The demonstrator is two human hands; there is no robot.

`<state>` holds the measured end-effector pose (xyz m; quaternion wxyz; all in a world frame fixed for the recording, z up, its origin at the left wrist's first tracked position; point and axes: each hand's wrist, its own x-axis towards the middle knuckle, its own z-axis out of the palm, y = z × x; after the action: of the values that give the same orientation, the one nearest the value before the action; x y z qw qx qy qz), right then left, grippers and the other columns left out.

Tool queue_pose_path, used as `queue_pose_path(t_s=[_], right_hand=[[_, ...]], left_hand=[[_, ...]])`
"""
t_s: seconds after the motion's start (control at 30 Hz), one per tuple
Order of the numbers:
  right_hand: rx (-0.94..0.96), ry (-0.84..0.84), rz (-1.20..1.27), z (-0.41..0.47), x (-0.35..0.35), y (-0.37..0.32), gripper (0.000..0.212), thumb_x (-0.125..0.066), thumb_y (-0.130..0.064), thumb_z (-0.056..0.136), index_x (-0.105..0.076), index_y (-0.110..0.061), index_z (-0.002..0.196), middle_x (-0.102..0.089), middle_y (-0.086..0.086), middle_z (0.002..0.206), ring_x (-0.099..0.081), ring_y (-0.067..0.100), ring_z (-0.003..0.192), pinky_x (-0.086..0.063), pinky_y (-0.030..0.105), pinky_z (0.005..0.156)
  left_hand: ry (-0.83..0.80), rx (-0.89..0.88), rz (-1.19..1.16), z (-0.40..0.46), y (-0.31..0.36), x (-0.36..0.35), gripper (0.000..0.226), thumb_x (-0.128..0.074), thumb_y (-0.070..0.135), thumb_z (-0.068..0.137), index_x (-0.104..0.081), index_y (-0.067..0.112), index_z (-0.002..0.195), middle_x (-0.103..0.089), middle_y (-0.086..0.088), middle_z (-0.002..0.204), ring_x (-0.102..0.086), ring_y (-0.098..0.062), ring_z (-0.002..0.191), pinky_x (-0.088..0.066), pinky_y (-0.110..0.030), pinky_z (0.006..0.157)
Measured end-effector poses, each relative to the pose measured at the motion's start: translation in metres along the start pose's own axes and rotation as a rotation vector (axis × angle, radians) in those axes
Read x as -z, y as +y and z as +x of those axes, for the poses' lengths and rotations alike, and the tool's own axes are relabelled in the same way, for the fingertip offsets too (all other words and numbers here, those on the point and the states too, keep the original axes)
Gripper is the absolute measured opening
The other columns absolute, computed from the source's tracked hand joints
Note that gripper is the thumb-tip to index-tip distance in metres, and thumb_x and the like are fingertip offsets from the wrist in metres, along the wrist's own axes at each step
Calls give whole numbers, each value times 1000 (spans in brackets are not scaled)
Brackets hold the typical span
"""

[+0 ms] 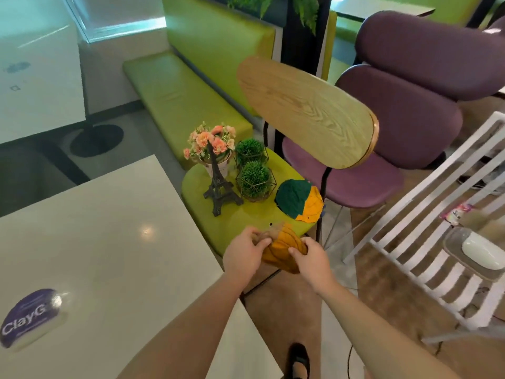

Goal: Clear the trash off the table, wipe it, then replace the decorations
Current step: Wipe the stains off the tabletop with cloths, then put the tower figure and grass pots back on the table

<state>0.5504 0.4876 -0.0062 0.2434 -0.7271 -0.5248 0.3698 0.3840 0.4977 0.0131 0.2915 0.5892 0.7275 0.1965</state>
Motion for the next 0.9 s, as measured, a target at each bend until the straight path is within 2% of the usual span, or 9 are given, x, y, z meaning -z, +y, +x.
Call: queue_pose_path(t_s=[0.1, 0.23, 0.3, 0.4, 0.47, 0.57, 0.67, 0.77, 0.9], right_hand=[[-21, 38, 20, 41, 25, -6, 33, -65, -32, 92, -64, -13, 119, -66, 4, 114, -60, 25, 104, -48, 35, 86], [-93, 114, 52, 94, 53, -11, 48, -68, -32, 91, -60, -9, 132, -63, 8, 127, -57, 29, 116, -46, 38, 96], [-100, 123, 47, 116, 60, -13, 46, -68, -33, 91, -62, -10, 130, -65, 7, 124, -59, 28, 113, -48, 37, 94], [-105, 133, 60, 149, 64, -15, 39, -67, -33, 91, -66, -12, 124, -69, 6, 118, -63, 26, 107, -52, 38, 92], [-116, 137, 61, 169, 65, -16, 35, -65, -30, 93, -66, -13, 124, -68, 6, 120, -62, 26, 109, -51, 37, 94], [-63, 103, 68, 183, 60, -15, 31, -59, -19, 96, -64, -14, 127, -65, 5, 125, -59, 23, 115, -46, 33, 96], [52, 40, -14, 196, 51, -6, 32, -56, -15, 97, -63, -17, 129, -62, 4, 125, -58, 22, 113, -46, 32, 96], [116, -10, -154, 200, 45, 7, 38, -58, -16, 96, -58, -21, 134, -58, 2, 130, -56, 21, 116, -47, 35, 100], [214, -48, -339, 196, 44, 22, 48, -59, -16, 95, -50, -22, 141, -52, 1, 136, -45, 24, 125, -36, 35, 107]], left_hand=[[2, 15, -63, 29, 32, -7, 33, -59, 49, 92, -55, 28, 116, -65, 6, 105, -62, -18, 94, -48, -32, 73], [-30, 98, -189, 70, 63, -28, 36, -63, 39, 93, -53, 22, 123, -64, 2, 111, -60, -18, 96, -47, -31, 76], [-28, 114, -221, 86, 75, -35, 31, -64, 29, 93, -49, 22, 120, -63, 0, 108, -59, -18, 92, -46, -32, 73], [27, 108, -214, 107, 87, -42, 26, -62, 22, 93, -40, 24, 107, -59, 0, 93, -55, -16, 73, -39, -31, 57], [64, 105, -180, 121, 92, -50, 25, -61, 20, 93, -38, 25, 103, -58, -2, 95, -55, -17, 71, -36, -31, 55], [60, 105, -141, 131, 96, -60, 27, -60, 17, 93, -43, 24, 113, -58, -3, 113, -61, -23, 92, -46, -35, 69], [36, 59, -13, 137, 94, -77, 40, -62, 19, 93, -43, 24, 128, -53, 0, 128, -52, -21, 118, -47, -35, 88], [47, 57, 130, 138, 89, -91, 49, -63, 31, 93, -39, 25, 135, -49, 3, 132, -45, -18, 125, -47, -33, 91], [87, 52, 294, 135, 80, -98, 57, -58, 46, 93, -36, 27, 141, -49, 5, 133, -45, -16, 125, -46, -33, 92]])
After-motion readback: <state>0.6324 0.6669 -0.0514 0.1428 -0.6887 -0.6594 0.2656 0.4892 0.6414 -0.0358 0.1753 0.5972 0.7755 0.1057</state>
